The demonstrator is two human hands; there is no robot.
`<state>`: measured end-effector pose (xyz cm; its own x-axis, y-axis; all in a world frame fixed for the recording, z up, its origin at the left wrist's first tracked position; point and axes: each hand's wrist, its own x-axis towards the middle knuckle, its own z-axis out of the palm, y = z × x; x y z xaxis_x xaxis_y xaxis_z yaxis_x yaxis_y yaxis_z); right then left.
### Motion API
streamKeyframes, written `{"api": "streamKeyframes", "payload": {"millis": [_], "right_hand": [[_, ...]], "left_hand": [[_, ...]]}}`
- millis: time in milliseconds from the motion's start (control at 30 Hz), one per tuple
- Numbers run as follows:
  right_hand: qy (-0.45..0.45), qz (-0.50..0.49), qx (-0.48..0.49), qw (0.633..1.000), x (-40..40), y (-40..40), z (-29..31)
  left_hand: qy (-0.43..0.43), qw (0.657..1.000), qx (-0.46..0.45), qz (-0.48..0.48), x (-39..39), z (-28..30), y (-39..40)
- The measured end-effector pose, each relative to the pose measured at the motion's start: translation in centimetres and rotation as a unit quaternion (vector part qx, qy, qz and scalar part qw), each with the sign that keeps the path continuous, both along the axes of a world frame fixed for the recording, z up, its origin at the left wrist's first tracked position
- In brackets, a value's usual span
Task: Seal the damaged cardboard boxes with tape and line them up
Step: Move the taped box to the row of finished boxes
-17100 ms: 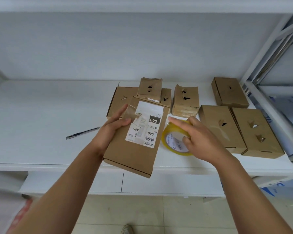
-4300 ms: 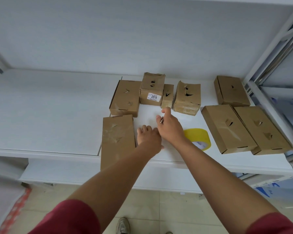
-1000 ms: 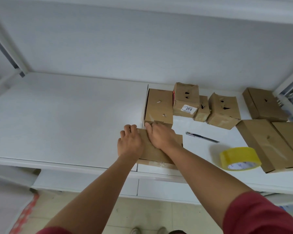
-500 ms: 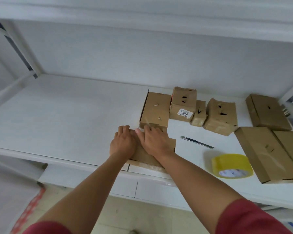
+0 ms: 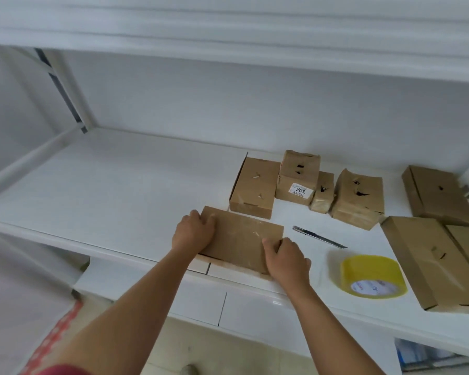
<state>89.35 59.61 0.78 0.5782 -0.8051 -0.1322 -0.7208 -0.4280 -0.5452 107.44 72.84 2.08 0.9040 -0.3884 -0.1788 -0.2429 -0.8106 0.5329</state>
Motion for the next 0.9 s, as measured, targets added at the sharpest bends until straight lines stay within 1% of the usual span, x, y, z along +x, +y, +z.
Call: {"api": "streamKeyframes", "payload": {"millis": [33, 67, 100, 167, 267, 333, 367, 400, 433, 467, 533, 567, 633, 700, 800, 900], "right_hand": [[-0.078, -0.009, 0.048, 0.996, 0.3, 0.3, 0.2], [-0.160, -0.016, 0.090, 0.983, 0.7, 0.4, 0.6], [-0.230, -0.022, 0.122, 0.965, 1.4, 0.6, 1.2], [-0.325, -0.037, 0.183, 0.927, 3.1, 0.7, 2.3], [-0.410, -0.077, 0.278, 0.865, 7.1, 0.7, 3.3], [-0.443, -0.107, 0.333, 0.826, 10.4, 1.2, 3.3], [-0.441, -0.116, 0.347, 0.820, 12.2, 1.9, 3.2], [-0.426, -0.115, 0.349, 0.827, 14.0, 2.9, 3.0], [-0.399, -0.102, 0.337, 0.847, 15.9, 4.2, 2.8], [-0.363, -0.074, 0.312, 0.875, 17.7, 5.7, 2.5], [-0.287, 0.014, 0.246, 0.926, 21.6, 9.3, 2.1], [-0.261, 0.066, 0.211, 0.940, 23.5, 11.2, 2.0], [-0.242, 0.160, 0.152, 0.945, 27.4, 15.0, 2.0], [-0.239, 0.207, 0.143, 0.938, 30.9, 18.2, 2.3], [-0.216, 0.199, 0.187, 0.938, 35.7, 21.1, 2.1], [-0.184, 0.138, 0.240, 0.943, 39.5, 22.6, 1.4]], "left_hand": [[0.024, 0.998, -0.056, 0.020, 0.4, 0.4, 0.3], [0.062, 0.990, -0.116, 0.043, 0.9, 0.9, 0.8], [0.108, 0.977, -0.172, 0.063, 1.5, 1.4, 1.3], [0.200, 0.941, -0.261, 0.085, 2.9, 2.1, 2.8], [0.315, 0.863, -0.381, 0.102, 5.4, 2.4, 5.1], [0.347, 0.821, -0.440, 0.109, 7.3, 2.2, 6.6], [0.349, 0.807, -0.461, 0.122, 8.3, 2.1, 7.4], [0.346, 0.795, -0.478, 0.141, 9.4, 2.0, 8.2], [0.340, 0.785, -0.491, 0.166, 10.6, 1.9, 9.1], [0.335, 0.775, -0.500, 0.193, 11.9, 1.8, 10.0], [0.333, 0.752, -0.513, 0.245, 15.0, 1.7, 11.9], [0.332, 0.740, -0.519, 0.269, 16.6, 1.8, 12.9], [0.320, 0.729, -0.519, 0.311, 20.1, 1.8, 14.8], [0.301, 0.736, -0.504, 0.337, 23.3, 1.7, 16.4], [0.288, 0.747, -0.488, 0.348, 27.4, 1.3, 18.1], [0.297, 0.749, -0.480, 0.346, 30.5, 0.7, 19.2]]}}
